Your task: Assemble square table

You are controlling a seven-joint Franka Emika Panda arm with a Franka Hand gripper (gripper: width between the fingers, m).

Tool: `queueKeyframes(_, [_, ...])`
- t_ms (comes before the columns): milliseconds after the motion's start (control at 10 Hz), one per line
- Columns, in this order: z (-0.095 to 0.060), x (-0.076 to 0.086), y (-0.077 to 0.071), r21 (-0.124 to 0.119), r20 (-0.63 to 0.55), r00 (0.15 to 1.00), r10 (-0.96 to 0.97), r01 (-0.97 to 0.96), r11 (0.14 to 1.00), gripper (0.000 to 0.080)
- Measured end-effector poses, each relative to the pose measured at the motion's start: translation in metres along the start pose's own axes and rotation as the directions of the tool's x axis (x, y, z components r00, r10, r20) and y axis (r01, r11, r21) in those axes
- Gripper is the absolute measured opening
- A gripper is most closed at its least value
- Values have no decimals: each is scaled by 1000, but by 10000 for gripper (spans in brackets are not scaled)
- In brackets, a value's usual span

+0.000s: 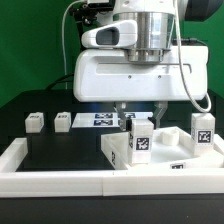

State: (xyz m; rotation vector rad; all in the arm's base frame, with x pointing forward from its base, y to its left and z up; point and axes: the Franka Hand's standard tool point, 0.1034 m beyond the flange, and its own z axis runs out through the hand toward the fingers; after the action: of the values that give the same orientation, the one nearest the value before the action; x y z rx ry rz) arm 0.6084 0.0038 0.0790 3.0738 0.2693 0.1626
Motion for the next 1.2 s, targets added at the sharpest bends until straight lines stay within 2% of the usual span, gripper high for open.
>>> queueKeyframes(300, [0, 0, 0, 1, 0, 996, 94, -94, 996, 293])
queueKeyframes(600, [1, 0, -1, 8, -10, 909, 417, -417, 909, 294])
queueKeyframes(1000, [1, 0, -4, 20, 0, 654, 757, -756, 654, 294])
queueKeyframes(1200, [1, 0, -7, 29, 11, 458, 889, -889, 458, 294])
